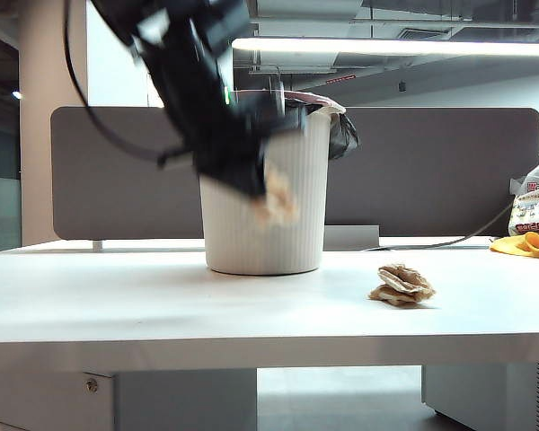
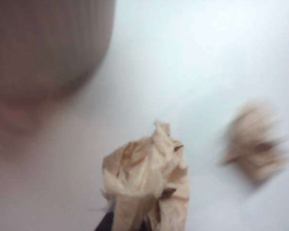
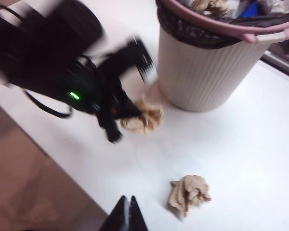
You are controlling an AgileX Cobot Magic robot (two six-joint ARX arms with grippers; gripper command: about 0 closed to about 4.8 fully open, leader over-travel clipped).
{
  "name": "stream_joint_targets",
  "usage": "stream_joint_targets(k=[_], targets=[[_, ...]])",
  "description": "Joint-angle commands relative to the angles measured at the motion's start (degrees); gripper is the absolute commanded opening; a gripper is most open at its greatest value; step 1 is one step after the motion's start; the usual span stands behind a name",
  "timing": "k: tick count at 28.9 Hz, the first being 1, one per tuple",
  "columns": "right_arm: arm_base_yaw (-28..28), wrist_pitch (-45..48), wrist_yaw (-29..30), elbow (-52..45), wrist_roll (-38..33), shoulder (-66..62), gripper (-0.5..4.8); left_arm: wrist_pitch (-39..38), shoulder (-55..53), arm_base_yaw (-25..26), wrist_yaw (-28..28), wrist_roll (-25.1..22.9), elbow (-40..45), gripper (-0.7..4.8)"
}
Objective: Pick up all the trash on the table and put it in the trash can.
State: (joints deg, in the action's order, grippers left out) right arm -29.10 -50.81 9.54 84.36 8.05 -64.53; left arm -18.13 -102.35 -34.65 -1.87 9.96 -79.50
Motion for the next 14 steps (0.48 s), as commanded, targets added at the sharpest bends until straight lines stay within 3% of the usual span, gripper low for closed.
stream_joint_targets(k=[1, 6, 14], targets=[[0.0, 2.8, -0.9, 0.2, 0.5, 0.2, -0.04, 5.5, 6.7, -0.1, -3.7, -2.2, -0.4, -0.06], [0.0, 10.8, -0.9, 0.2, -2.4, 0.0, -0.04, 14.8, 13.7, 0.2, 0.6, -2.8, -4.0, -0.06], [0.0, 29.4, -0.4, 0.4, -9.6, -1.7, -0.04, 14.4, 6.7, 5.7, 1.7, -6.7, -20.5, -0.06]])
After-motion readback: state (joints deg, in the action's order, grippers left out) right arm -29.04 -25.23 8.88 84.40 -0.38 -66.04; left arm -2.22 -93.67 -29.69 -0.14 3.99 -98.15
